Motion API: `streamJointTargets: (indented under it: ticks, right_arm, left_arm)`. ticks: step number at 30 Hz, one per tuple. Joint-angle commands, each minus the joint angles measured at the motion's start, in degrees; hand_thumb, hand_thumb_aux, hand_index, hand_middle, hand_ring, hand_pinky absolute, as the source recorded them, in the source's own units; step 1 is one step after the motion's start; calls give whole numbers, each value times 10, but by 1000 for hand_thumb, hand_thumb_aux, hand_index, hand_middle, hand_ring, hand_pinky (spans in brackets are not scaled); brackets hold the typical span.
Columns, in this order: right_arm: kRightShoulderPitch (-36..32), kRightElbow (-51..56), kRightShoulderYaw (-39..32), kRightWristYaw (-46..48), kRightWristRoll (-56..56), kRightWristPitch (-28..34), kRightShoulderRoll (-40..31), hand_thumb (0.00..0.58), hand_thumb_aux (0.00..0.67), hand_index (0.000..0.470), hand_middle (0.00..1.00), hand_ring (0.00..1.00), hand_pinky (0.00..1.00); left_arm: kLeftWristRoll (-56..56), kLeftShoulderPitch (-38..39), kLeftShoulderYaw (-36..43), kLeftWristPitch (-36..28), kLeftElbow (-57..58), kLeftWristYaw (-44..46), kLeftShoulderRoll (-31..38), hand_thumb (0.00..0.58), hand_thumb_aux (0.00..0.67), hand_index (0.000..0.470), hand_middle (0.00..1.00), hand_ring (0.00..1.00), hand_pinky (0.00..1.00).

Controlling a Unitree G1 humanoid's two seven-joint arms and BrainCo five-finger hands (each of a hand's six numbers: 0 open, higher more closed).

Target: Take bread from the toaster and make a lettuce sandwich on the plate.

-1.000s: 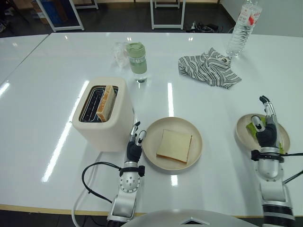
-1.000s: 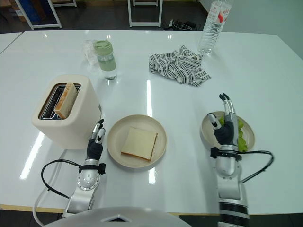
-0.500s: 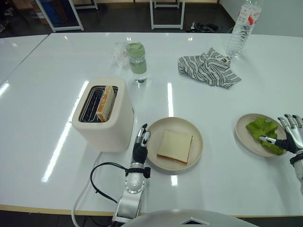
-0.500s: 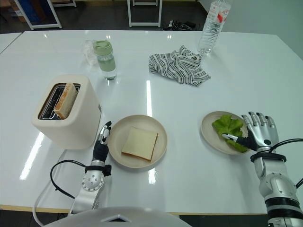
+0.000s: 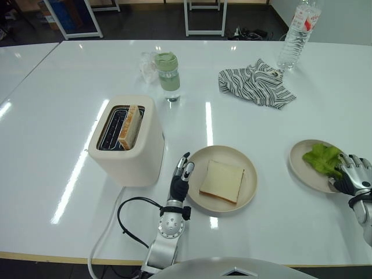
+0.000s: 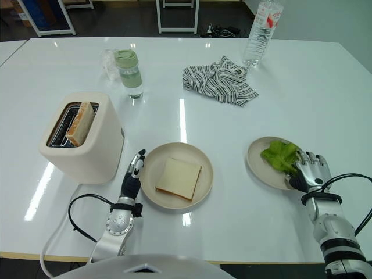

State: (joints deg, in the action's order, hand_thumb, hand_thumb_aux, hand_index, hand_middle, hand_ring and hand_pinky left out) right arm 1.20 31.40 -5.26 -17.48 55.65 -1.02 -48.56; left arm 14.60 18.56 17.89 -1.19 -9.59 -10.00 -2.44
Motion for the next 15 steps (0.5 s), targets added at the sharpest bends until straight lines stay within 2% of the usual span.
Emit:
streamJointTargets:
  ticks: [1,4,8,15]
  right_arm:
    - [-8,29,-17,-6,-18,-5,-7,580,670,470,0,0,0]
    - [-8,21,-16,-14,-33,-11,-13,580,670,470,0,0,0]
    - [16,-36,8,-22,-59,-16,-27,580,670,470,0,0,0]
    - [101,-263,113,-23,-100,-12,-34,580,670,470,0,0,0]
  left_arm:
    - [-5,3,0,39,-10,-12,-13,0,0,0,0,0,0]
    - [-2,4,-6,87,-14,-25,-8,0,0,0,0,0,0]
    - [13,2,-3,105,-3,-30,-4,0,0,0,0,0,0]
    - [21,-8,-7,124,32,-40,-5,0,0,0,0,0,0]
